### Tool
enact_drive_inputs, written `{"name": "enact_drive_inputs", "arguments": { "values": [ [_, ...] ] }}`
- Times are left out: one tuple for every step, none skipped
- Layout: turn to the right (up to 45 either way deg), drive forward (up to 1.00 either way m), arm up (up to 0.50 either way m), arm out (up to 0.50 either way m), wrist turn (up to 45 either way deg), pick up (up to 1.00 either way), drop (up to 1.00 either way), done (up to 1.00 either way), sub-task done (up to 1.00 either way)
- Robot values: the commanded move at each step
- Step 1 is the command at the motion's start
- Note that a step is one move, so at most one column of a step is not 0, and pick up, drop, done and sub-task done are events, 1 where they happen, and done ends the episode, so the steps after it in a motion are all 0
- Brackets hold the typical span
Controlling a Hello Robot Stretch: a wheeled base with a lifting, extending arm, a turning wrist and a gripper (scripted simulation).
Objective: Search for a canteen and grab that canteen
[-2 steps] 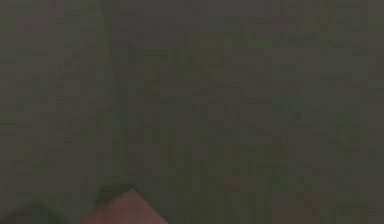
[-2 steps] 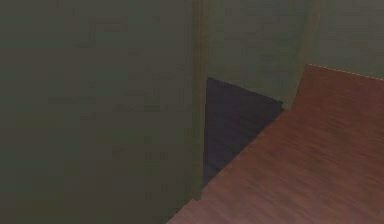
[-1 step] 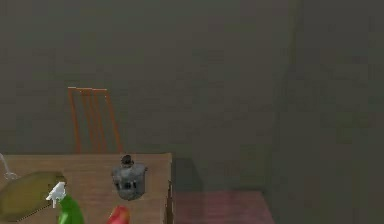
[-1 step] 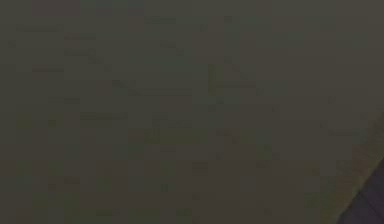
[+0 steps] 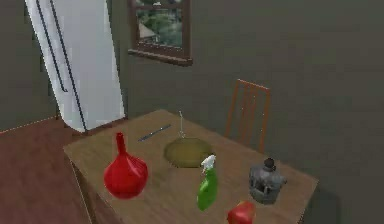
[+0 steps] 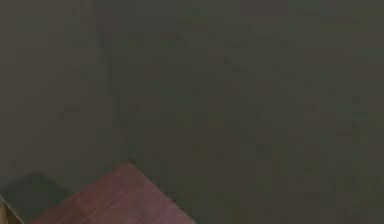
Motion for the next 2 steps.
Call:
{"name": "enact_drive_inputs", "arguments": {
  "values": [
    [-45.0, 0.0, 0.0, 0.0, 0.0, 0.0, 0.0, 0.0, 0.0],
    [-18.0, 0.0, 0.0, 0.0, 0.0, 0.0, 0.0, 0.0, 0.0]
  ]
}}
